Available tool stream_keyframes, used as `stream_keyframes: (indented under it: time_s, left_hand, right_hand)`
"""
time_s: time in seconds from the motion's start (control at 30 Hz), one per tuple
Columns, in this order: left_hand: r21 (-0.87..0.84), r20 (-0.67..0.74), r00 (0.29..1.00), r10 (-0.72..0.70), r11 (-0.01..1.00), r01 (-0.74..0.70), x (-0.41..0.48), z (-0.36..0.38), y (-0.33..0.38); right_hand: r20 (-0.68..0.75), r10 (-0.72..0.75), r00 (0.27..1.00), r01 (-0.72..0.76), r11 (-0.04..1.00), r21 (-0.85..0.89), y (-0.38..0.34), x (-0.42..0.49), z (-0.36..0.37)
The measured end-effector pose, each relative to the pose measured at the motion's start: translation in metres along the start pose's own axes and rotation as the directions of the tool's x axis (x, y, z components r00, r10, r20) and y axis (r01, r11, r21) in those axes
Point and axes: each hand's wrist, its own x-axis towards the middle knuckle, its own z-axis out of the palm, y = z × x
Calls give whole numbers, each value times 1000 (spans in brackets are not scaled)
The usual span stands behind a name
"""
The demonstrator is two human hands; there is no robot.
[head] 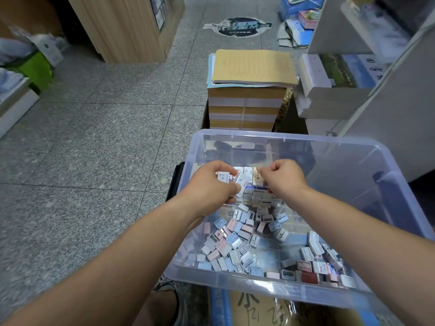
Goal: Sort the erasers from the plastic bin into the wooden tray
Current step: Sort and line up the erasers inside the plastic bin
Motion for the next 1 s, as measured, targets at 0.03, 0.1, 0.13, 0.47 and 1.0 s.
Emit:
stream_keyframes:
  time_s: [0.03, 0.1, 0.13, 0.47, 1.0]
  left_hand:
    - [-4, -10, 1000, 4, 1000, -4, 1, 1, 0]
    - [1, -33, 999, 20, 1000, -20, 2, 3, -2]
    - [4, -42, 999, 31, 1000, -31, 3, 4, -4]
    - [-66, -14, 1000, -21, 998, 20, 3, 11, -4]
    - [88, -18, 998, 60, 994, -58, 12, 8, -8]
  right_hand:
    - [29, -16, 999, 15, 999, 51, -6, -7, -3]
    - [186, -2, 983, -37, 978, 205, -19, -23, -11]
    - [298, 1, 955, -91, 954, 287, -24, -30, -15]
    - [290, 3, 957, -98, 945, 312, 5, -16, -30]
    - [21, 105, 994, -104, 994, -14, 24, 26, -11]
